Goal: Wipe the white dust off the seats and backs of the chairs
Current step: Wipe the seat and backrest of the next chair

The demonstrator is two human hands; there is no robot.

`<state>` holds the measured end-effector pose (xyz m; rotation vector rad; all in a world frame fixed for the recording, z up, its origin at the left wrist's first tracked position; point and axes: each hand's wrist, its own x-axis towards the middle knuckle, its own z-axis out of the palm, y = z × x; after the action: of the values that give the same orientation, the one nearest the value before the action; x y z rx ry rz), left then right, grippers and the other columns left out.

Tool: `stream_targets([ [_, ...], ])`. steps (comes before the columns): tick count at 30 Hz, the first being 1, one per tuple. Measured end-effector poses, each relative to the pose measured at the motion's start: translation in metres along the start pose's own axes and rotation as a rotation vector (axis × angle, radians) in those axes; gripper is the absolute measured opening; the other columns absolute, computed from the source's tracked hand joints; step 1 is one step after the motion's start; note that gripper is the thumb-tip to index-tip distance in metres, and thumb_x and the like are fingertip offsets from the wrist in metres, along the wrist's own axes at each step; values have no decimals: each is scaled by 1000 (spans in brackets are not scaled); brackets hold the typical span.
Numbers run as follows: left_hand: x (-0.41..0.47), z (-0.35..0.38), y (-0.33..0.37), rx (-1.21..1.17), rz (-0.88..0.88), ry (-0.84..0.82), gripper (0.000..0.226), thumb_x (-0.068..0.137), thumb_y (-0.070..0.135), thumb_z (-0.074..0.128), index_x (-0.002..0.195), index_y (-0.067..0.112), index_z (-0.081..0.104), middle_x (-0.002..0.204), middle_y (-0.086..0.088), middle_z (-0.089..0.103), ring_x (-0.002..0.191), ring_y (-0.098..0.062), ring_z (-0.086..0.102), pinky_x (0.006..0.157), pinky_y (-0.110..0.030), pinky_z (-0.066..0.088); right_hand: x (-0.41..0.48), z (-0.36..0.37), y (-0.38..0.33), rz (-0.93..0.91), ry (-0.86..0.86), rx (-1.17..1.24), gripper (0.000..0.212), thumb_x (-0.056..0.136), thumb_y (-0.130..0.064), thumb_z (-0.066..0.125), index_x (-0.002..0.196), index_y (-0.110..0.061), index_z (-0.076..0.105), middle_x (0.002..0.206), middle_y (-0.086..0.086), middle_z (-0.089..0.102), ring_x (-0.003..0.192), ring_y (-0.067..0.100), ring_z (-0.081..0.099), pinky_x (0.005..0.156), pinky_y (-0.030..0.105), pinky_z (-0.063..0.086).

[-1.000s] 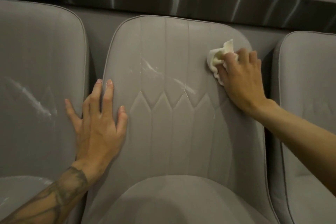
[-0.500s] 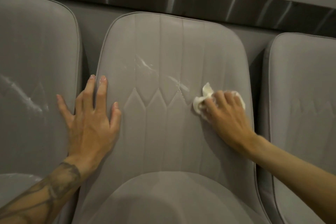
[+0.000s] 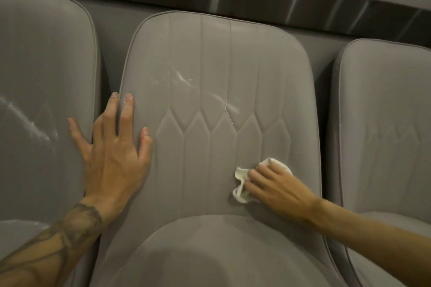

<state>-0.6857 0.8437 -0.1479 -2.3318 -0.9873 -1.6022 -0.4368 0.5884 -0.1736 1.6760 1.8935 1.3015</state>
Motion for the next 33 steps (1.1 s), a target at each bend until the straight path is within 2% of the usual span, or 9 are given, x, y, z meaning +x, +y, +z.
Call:
stream_targets([
  [2,0,1,0,-3,-2,5,69,101,45,36,165,25,18,169,-5,21,146,-31,38,122,-73,4,20,-7,28,88,63,-11,34,86,-23,72,118,-16,62,109,10,62,89,31,59,79,43,51],
  [8,0,5,-3,-10,0,23,69,101,46,34,165,26,18,169,-4,21,146,-32,39,122,-69,1,80,-21,77,712,306,96,25,102,-34,51,115,-12,50,109,13,47,91,30,43,81,42,37],
  [12,0,5,-3,-8,7,22,69,101,47,34,165,26,17,169,-4,21,146,-32,40,122,-69,1,34,4,1,312,109,115,20,96,-30,50,107,-15,58,103,11,55,89,34,53,84,47,44],
  [15,1,6,-4,-11,9,24,69,102,47,33,165,27,16,169,-4,20,146,-32,39,121,-69,1,22,3,10,101,46,25,21,96,-24,49,113,-17,59,108,8,59,93,30,57,82,44,50],
  [20,1,9,-6,-11,10,45,69,102,47,34,165,27,16,168,-5,21,144,-33,40,121,-70,5,60,-23,83,596,253,37,25,97,-34,60,107,-15,47,105,12,46,87,28,39,80,41,35],
  [22,0,9,-6,-6,12,49,69,101,47,34,165,27,16,168,-5,21,144,-33,40,121,-71,5,47,-16,62,577,239,52,23,97,-34,56,107,-14,49,106,12,46,89,29,42,83,43,35],
  [28,0,9,-4,4,11,47,69,102,46,34,165,27,16,169,-3,20,144,-32,40,121,-70,5,-29,9,-37,31,-32,52,19,88,-25,60,106,-22,60,102,4,59,87,29,58,81,41,45],
  [30,0,10,-5,8,10,53,69,101,46,35,166,27,16,170,-3,20,143,-33,42,122,-69,4,-8,3,-11,112,45,18,24,87,-25,57,110,-19,64,105,7,61,90,30,56,79,42,46],
  [33,0,11,-6,13,13,51,69,101,47,34,166,28,16,169,-3,20,142,-33,42,122,-69,5,54,-21,56,466,186,31,24,94,-29,63,110,-12,62,105,15,56,89,34,51,79,45,43],
])
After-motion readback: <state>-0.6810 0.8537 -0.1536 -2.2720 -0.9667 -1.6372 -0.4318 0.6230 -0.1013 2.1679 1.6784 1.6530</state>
